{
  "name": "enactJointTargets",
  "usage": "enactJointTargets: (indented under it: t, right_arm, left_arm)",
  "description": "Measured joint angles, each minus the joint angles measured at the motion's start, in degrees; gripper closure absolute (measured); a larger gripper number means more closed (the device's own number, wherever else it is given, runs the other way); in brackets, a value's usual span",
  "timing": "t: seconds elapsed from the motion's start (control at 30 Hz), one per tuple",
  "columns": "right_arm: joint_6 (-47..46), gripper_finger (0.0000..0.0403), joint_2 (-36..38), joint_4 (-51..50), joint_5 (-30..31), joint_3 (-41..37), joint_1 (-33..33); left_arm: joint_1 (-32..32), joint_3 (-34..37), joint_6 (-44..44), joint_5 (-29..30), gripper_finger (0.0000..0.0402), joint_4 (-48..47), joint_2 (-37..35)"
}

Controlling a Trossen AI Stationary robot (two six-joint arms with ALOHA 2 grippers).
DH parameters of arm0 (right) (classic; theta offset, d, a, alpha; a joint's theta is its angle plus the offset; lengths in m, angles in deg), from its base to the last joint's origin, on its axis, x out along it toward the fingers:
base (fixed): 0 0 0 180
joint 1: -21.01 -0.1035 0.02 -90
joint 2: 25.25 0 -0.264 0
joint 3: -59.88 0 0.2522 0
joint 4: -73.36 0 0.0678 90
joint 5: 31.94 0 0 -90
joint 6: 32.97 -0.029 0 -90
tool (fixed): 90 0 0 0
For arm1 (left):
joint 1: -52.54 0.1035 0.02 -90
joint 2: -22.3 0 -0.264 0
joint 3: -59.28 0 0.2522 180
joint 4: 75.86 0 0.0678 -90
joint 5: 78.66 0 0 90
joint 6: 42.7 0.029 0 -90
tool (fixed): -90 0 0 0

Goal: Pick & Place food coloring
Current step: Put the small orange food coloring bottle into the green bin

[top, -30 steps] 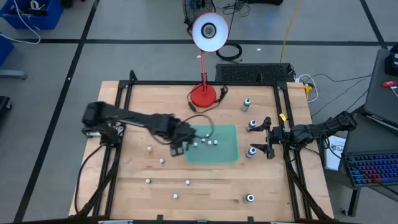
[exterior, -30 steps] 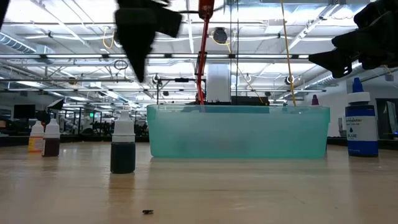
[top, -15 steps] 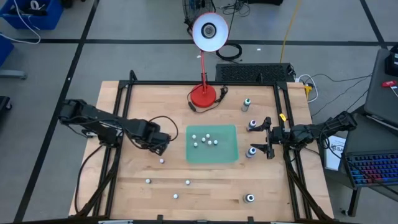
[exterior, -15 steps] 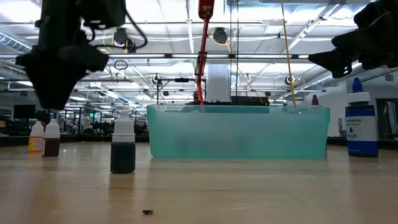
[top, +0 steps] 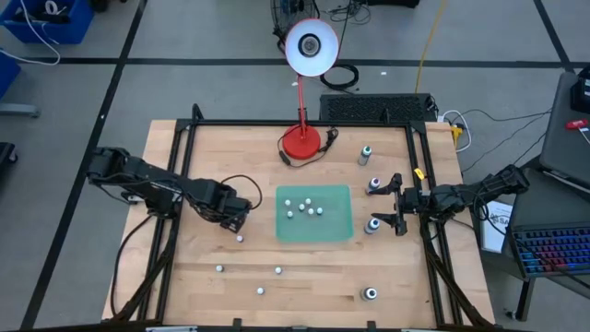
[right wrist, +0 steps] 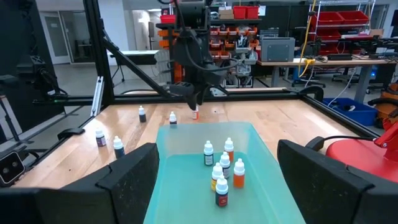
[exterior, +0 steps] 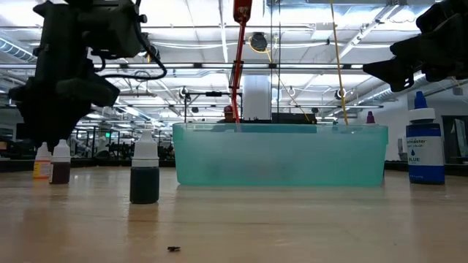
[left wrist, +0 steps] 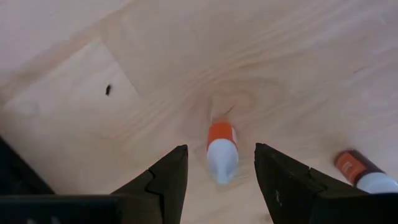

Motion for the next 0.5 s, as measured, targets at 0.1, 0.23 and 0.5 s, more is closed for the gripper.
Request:
enactJointTargets:
  t: [0.1,0.23,0.5]
  right_arm:
    - [0.01,0.0089,0.00,0.00,0.00,0.01,0.01]
    - [0.00,0.0090,0.00,0.00,-0.02,0.01,0.00]
    - [0.01,0.0090,0.00,0.00,-0.02,-0.02,-0.01]
  left_arm:
    - [0.00,1.72,0.02,-1.71,0.0215,2.38,0.00]
    - [0.00,3.25,0.00,-3.37,0.0215,4.48,0.00]
    - [0.00,3.39,1.43,-2.40,0.0215,4.62,0.00]
